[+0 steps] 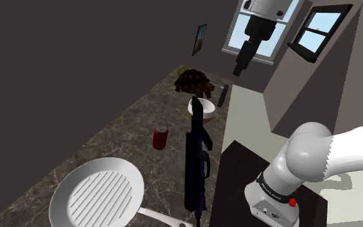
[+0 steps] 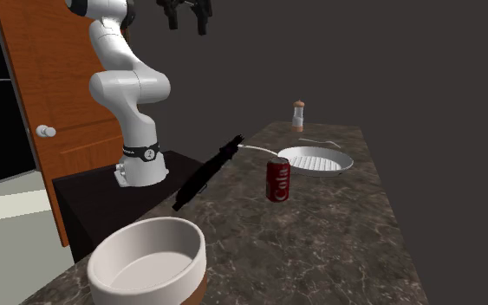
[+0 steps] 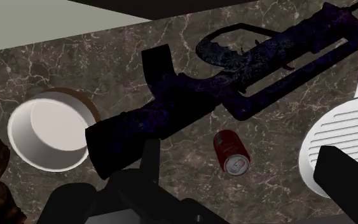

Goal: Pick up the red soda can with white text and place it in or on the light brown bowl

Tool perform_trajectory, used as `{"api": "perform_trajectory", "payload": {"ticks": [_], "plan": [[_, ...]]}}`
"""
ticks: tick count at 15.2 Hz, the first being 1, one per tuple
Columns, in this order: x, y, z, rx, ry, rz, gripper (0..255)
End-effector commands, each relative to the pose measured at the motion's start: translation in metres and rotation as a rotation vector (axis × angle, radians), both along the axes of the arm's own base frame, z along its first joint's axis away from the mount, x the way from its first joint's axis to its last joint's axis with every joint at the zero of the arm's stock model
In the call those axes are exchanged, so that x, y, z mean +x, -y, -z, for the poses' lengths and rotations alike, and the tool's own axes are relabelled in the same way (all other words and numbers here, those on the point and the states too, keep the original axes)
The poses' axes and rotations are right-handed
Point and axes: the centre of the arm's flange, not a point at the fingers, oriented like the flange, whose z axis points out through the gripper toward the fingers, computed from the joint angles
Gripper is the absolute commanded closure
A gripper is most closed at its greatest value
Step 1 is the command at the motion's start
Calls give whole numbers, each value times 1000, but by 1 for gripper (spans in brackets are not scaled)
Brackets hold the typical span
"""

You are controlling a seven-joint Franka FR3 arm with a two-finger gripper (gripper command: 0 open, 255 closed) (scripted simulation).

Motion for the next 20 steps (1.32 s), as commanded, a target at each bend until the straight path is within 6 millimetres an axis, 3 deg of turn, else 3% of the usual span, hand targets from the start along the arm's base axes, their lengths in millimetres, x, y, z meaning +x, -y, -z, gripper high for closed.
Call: {"api": "perform_trajectory", "payload": {"ticks": [1, 20], "plan": [[0, 0, 0, 0, 0, 0, 0], [125, -93, 199, 6, -30, 131, 0]]}}
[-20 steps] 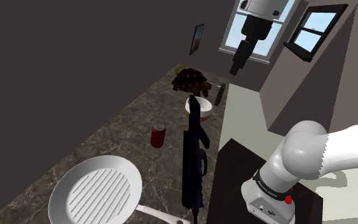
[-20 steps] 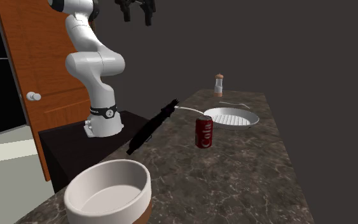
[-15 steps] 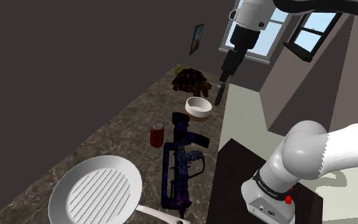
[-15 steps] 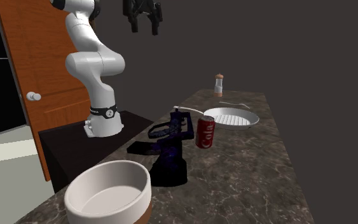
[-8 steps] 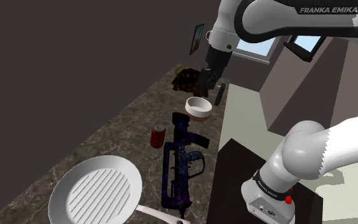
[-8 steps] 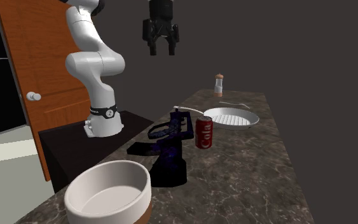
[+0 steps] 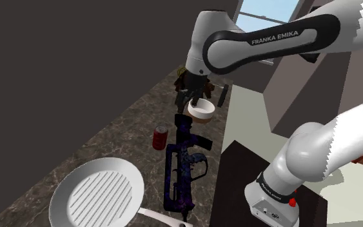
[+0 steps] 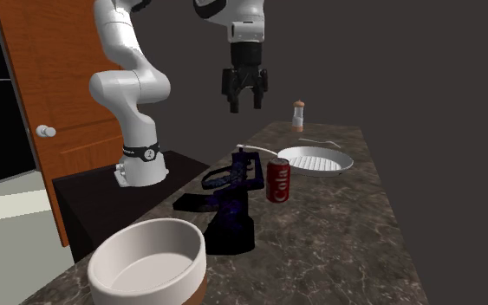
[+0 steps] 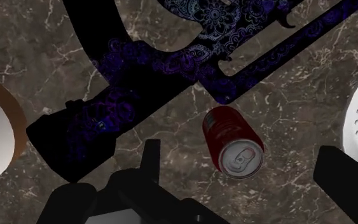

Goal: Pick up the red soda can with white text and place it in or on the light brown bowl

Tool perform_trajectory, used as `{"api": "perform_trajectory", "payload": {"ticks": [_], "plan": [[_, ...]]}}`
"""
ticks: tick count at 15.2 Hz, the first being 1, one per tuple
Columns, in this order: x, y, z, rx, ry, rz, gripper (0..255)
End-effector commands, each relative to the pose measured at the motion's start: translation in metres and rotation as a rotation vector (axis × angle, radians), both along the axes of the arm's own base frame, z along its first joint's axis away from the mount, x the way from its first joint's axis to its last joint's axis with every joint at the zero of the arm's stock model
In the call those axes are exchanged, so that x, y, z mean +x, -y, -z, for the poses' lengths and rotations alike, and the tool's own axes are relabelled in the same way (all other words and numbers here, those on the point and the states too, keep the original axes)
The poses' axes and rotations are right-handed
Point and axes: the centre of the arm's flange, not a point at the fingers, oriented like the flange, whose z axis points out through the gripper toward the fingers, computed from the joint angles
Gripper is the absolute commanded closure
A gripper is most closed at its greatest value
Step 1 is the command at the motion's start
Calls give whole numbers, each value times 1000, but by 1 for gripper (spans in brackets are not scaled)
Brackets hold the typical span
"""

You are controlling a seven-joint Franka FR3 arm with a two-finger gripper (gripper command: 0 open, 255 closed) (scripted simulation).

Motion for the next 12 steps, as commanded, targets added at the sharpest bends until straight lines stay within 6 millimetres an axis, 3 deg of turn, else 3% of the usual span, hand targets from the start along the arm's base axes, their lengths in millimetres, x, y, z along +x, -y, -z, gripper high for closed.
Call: {"api": "perform_trajectory", "payload": {"ticks": [1, 10, 12], "plan": [[15, -10, 20, 2, -1, 14, 0], [76, -48, 116, 5, -16, 76, 0], [79, -50, 126, 5, -16, 80, 0]]}}
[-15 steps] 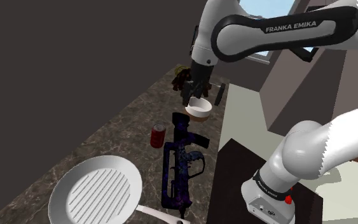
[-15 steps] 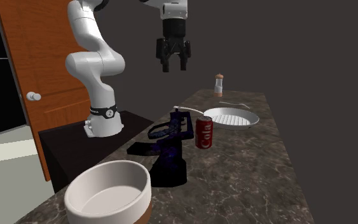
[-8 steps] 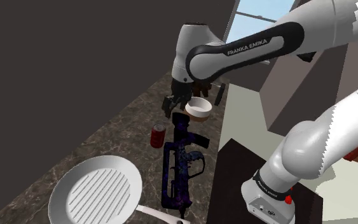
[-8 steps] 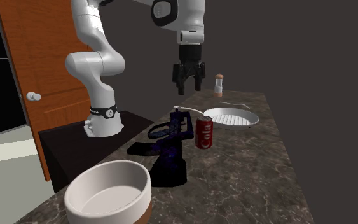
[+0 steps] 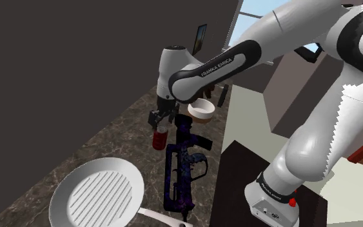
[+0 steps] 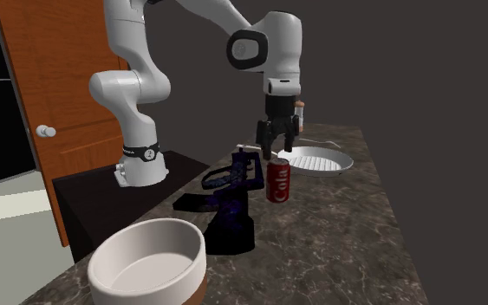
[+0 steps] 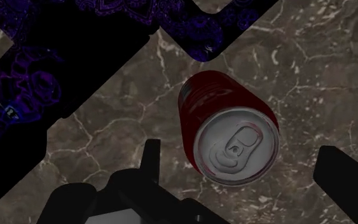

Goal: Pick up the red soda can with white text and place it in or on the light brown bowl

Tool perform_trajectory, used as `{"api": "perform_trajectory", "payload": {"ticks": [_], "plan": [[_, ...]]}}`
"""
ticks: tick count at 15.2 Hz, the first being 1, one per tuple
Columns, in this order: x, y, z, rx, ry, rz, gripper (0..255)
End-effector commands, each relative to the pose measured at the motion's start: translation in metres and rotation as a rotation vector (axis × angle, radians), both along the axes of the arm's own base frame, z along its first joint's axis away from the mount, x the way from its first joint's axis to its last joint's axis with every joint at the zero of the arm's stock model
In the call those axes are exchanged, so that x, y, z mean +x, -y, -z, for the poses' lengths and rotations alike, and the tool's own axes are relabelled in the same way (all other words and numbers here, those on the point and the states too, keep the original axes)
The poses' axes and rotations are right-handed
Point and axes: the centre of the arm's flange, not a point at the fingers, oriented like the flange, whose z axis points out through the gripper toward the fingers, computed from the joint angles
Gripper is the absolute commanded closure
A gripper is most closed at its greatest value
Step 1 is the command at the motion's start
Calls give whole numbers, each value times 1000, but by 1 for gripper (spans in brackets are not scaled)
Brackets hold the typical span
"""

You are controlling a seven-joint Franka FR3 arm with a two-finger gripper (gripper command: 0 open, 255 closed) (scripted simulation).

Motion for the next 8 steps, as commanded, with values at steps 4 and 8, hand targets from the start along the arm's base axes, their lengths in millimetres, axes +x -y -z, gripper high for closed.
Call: {"api": "perform_trajectory", "payload": {"ticks": [4, 8], "plan": [[5, -2, 28, 1, 0, 3, 0], [5, -2, 41, 1, 0, 3, 0]]}}
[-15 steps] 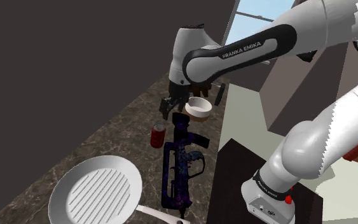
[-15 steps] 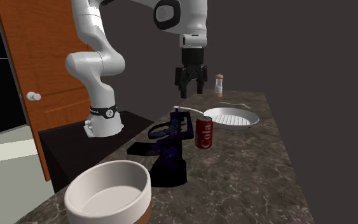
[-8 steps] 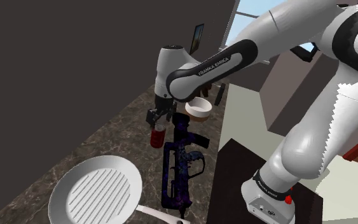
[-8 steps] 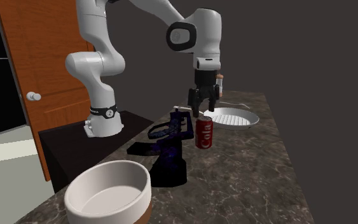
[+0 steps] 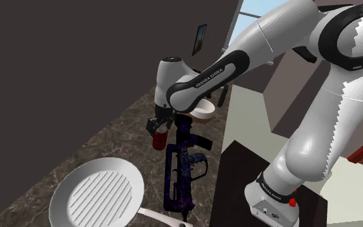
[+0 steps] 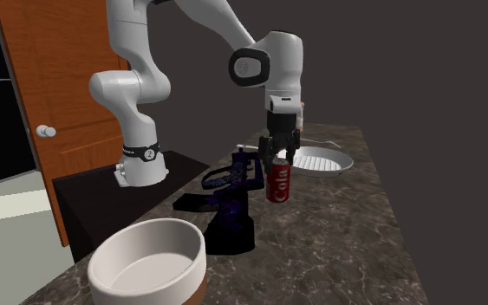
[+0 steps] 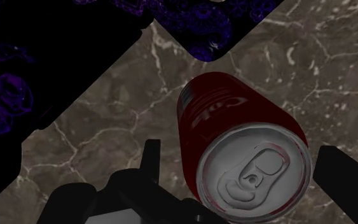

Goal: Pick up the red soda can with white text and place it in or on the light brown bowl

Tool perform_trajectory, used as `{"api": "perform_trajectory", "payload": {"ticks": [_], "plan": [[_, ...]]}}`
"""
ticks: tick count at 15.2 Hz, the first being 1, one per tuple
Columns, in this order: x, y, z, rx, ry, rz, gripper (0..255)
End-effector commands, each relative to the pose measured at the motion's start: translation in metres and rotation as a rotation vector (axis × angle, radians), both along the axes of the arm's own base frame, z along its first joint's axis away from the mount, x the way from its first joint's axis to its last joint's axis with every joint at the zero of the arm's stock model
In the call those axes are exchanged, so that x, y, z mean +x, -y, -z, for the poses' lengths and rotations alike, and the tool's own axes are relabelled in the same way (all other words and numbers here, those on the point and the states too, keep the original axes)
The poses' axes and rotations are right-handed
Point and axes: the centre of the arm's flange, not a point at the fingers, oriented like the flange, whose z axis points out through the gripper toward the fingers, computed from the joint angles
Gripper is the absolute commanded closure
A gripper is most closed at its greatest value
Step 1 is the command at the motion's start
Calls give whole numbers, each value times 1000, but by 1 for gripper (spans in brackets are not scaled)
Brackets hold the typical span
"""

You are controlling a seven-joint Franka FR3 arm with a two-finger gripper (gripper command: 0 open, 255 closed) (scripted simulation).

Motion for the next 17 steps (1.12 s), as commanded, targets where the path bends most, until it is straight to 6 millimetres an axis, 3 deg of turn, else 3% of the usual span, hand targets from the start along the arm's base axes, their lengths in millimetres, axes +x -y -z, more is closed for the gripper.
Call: {"api": "perform_trajectory", "payload": {"ticks": [1, 6, 7, 17], "plan": [[0, 0, 2, 0, 1, 0, 0], [0, 0, 2, 0, 0, 0, 0], [0, 0, 2, 0, 0, 0, 255], [0, 0, -3, 0, 1, 0, 255]]}}
